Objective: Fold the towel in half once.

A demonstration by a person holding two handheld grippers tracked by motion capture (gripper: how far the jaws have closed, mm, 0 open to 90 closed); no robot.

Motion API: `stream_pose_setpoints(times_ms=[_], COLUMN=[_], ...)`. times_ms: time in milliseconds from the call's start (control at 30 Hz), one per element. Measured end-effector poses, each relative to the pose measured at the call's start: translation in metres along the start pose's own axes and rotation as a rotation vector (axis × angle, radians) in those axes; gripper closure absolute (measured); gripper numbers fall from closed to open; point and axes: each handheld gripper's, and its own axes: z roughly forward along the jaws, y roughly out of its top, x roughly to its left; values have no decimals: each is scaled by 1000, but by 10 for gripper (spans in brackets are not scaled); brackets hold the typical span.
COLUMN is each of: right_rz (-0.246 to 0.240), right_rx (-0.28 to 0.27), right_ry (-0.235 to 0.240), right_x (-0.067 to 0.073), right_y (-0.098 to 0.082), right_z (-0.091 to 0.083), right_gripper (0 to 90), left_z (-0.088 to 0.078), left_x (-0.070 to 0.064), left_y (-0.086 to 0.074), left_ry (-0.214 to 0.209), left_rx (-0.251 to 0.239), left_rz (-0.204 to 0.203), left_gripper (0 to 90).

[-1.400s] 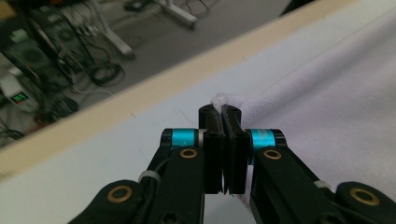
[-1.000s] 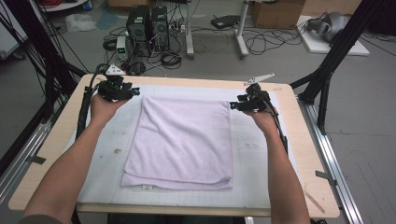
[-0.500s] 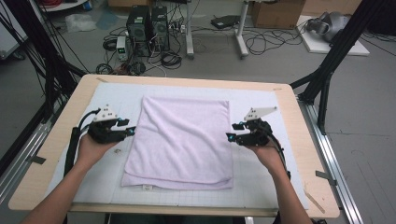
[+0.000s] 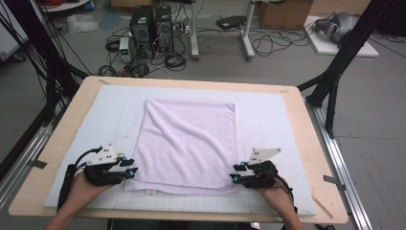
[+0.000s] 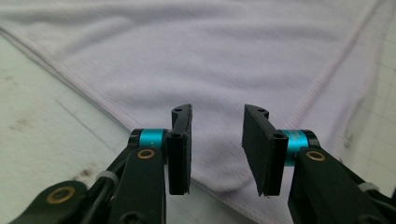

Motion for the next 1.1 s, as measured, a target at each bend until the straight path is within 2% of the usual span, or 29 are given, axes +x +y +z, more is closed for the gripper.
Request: stream_pose_setpoints(times_ms=[67, 133, 167, 267, 400, 567, 633, 667, 700, 767, 867, 900, 967, 1100], right_rz=[0, 2, 4, -4, -5, -18, -27, -29, -34, -43, -54, -54, -57, -48], right_rx=[11, -6, -15, -13, -48, -79, -64, -45, -23, 11, 12, 19, 25, -21], right_ry=[3, 2, 4, -5, -7, 14, 28, 30, 34, 28, 36, 53, 49, 49], right_x=[3, 6, 7, 9, 11, 14, 14, 14, 14, 14, 13, 13, 12, 8], right_y=[-6, -12, -14, -16, -16, -9, -8, -9, -10, -13, -12, -11, -8, 1], right_z=[2, 3, 1, -3, -8, -7, -4, -1, 1, 5, 4, 4, 3, -6], right_gripper=[602, 595, 596, 592, 593, 597, 595, 594, 597, 653, 818, 854, 872, 875], left_z=[2, 5, 6, 5, 6, 11, 17, 19, 19, 18, 18, 18, 15, -1], left_x=[-2, -4, -5, -4, 0, 3, 3, 2, 1, -1, -4, -4, -2, 0], left_y=[-6, -12, -15, -16, -10, -3, -5, -8, -9, -10, -6, -5, -3, 8], left_ry=[-8, -4, -2, -5, -3, -6, -9, -8, 0, 14, 12, 10, 11, 18], left_rx=[27, 66, 58, 45, 14, 11, 44, 49, 34, 37, 56, 60, 47, -13], left_rz=[3, 10, 17, 3, -10, -5, -10, -15, -22, -15, 4, 3, -10, -33], left_gripper=[632, 633, 635, 642, 642, 647, 649, 648, 644, 666, 861, 872, 878, 880])
